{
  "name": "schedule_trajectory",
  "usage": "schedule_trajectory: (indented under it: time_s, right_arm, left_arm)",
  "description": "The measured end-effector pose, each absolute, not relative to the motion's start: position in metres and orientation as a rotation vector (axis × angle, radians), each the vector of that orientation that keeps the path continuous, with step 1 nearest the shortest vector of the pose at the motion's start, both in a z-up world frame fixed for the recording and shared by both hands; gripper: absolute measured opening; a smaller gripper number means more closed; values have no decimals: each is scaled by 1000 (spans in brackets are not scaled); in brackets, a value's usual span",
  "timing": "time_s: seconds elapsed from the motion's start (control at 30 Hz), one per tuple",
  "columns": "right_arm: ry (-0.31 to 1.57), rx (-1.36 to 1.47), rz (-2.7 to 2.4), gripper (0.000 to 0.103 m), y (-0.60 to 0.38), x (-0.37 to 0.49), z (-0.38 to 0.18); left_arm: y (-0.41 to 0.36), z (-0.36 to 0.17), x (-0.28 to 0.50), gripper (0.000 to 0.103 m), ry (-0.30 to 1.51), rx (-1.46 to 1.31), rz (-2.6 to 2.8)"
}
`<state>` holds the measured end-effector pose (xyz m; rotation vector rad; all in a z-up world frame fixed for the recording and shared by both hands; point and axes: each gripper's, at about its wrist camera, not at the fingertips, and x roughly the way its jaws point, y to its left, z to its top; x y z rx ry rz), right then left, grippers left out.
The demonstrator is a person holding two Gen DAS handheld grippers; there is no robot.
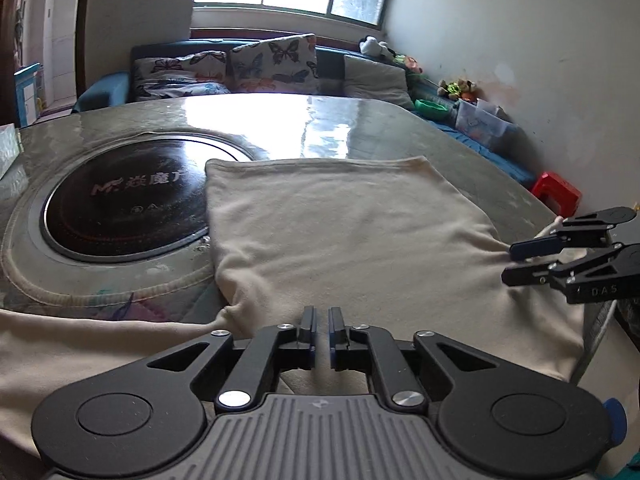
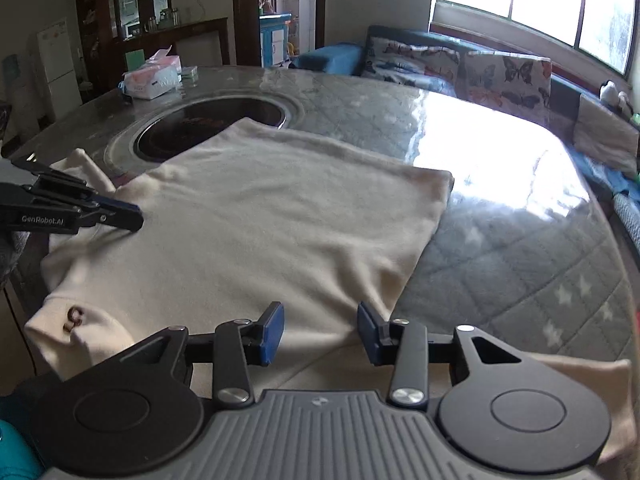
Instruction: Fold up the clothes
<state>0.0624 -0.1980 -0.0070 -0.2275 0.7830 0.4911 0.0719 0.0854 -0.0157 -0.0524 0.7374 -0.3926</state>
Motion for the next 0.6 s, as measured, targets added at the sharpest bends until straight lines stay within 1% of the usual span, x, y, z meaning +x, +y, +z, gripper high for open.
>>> schedule_trajectory:
  time_s: [0.13,0.23,0.47,0.53,0.57,0.6]
  right_arm:
    - [755,-222,479,41,-191,81,-3]
    - [782,-235,440,42,-193,100,-15]
    - [802,-202,387,42,-206,127,-18]
    - [805,-192,376,42,-208,138,-17]
    - [799,-196,369,42,-208,143,-16]
    - [794,-200,363,42,-208,148,-15]
  left_arm:
    - [89,-15,74,11,734,-73,-373]
    - [96,-15,73,12,733,-95,-357]
    - [106,-16,75,12,729,-133,-339]
    - [107,-15,76,16,728,-138,-333]
    - [107,-14,76,20,727,-140,-331]
    - [108,-14,77,21,727,-142,-328]
